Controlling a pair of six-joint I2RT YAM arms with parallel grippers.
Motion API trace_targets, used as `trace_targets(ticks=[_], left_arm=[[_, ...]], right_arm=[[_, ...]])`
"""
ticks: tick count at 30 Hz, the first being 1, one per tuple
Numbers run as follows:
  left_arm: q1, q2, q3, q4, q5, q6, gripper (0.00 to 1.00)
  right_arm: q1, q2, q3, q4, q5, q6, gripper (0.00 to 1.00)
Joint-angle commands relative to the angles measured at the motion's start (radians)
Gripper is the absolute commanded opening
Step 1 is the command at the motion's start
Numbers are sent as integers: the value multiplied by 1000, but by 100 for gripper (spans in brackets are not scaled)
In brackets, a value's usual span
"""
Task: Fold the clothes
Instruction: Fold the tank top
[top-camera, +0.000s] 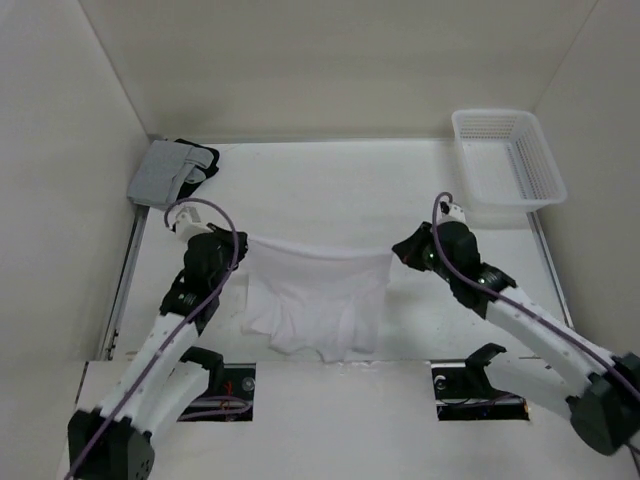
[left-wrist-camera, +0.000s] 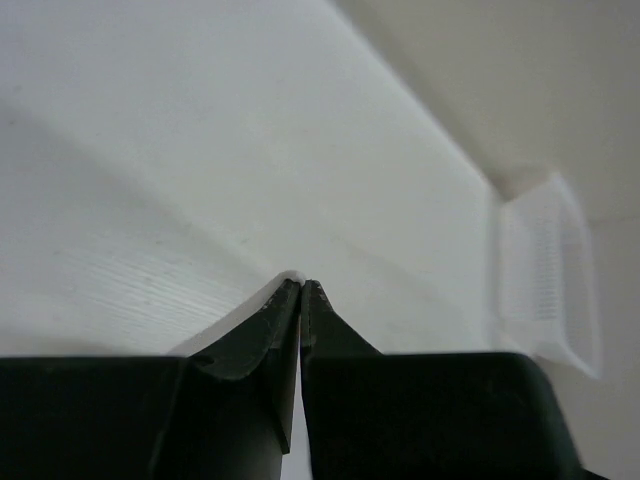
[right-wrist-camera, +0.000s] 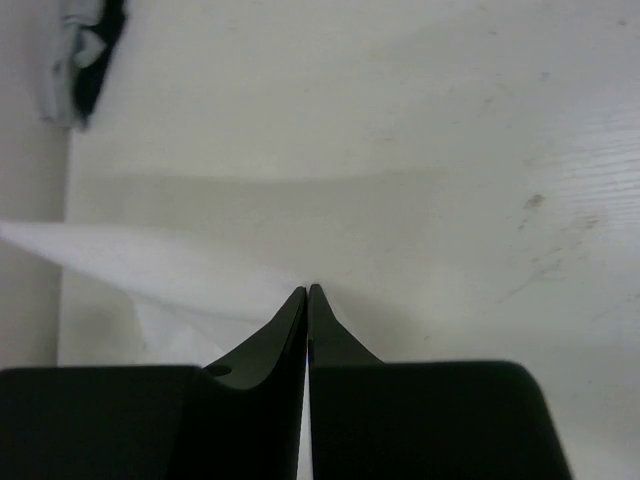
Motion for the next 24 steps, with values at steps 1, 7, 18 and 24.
trace_targets(ticks=[1, 7, 18, 24], left_arm=[[44, 226, -31, 315, -28, -3, 1], [93, 681, 128, 558, -13, -52, 0], [119, 700, 181, 573, 90, -97, 0], [128, 524, 23, 550, 143, -104, 1]], right_arm=[[-160, 203, -24, 349, -233, 5, 4], [-309, 636, 172, 539, -328, 39, 3], [-358, 695, 244, 536, -365, 42, 3], [-337, 526, 49, 576, -345, 62, 4]])
